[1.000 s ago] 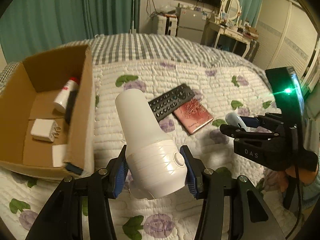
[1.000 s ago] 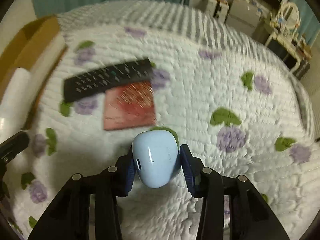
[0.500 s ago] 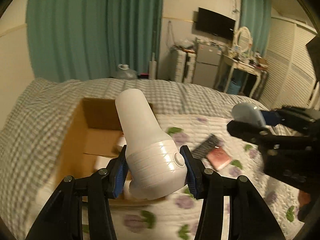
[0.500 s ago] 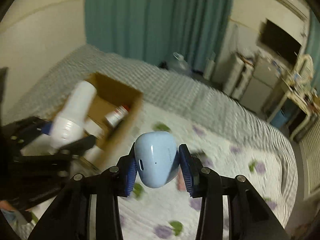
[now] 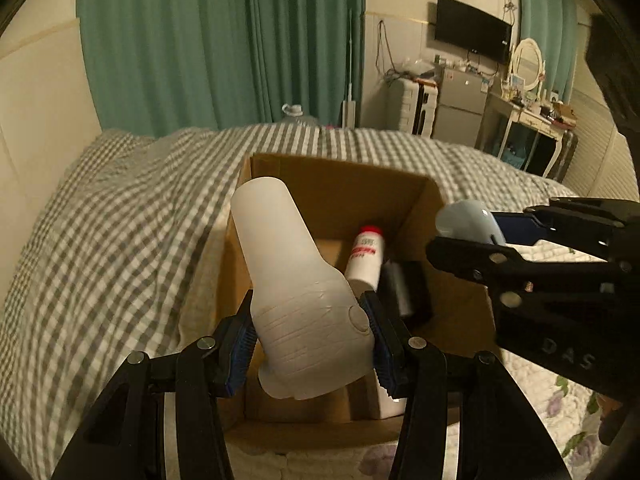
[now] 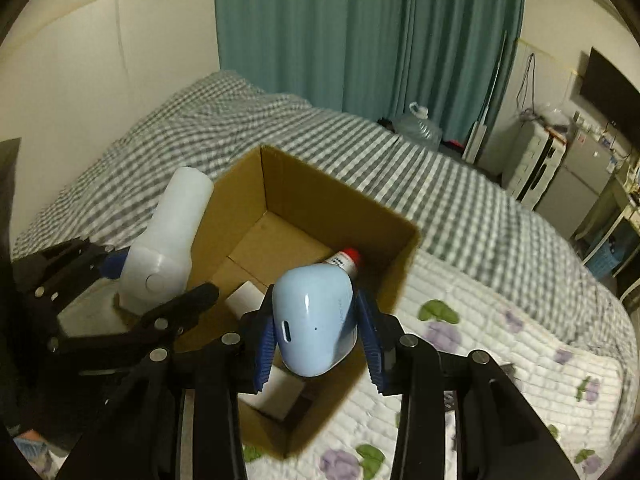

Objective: Organize rigid objects
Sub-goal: 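Lower the cylinder and earbud case into the box and open both tools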

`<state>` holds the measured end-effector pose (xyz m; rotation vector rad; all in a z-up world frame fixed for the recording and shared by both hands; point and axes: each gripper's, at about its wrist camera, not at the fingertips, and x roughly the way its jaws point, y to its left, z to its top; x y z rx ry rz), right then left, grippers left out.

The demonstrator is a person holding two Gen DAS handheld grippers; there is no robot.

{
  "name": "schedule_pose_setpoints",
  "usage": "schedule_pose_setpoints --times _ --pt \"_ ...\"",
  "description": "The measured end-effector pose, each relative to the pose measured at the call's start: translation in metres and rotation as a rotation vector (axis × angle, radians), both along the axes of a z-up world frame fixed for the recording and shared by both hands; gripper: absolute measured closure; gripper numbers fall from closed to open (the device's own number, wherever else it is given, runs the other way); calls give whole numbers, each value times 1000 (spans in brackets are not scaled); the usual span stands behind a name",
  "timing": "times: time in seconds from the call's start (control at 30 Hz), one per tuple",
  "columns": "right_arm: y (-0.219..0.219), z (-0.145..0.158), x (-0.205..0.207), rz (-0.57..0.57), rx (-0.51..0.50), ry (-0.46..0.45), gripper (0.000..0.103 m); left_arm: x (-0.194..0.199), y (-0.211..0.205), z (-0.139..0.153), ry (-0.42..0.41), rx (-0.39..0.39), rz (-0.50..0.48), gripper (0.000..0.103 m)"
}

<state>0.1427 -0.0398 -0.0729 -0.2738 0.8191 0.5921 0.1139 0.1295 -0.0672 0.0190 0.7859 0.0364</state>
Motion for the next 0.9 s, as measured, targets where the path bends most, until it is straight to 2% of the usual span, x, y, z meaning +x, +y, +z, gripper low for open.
schedule_pose_setpoints --times 0.13,0.23,0.4,0.43,0.47,0.5,0.6,0.77,0.9 --pt "6 -20 13 -8 -13 26 69 9 2 -15 39 -10 -3 52" --pt "14 -30 17 1 -11 44 69 8 -3 -18 27 19 -13 52" --pt "13 -36 21 -8 11 70 67 6 -10 -20 33 16 -36 49" --pt "8 -31 19 -21 23 57 57 4 -12 -18 31 22 -30 46" --pt "4 -27 18 -31 34 46 40 2 -13 -16 28 25 -28 43" --pt "-3 -21 17 -40 50 35 35 0 -14 -14 24 28 -23 42" --pt "-28 4 11 -70 80 -7 34 -8 -18 -2 7 33 -8 39" --pt "-87 44 -1 -149 95 -91 18 -20 -44 22 -21 48 -21 36" --pt "-139 57 -13 -216 68 -139 14 -27 -80 34 -44 40 -55 34"
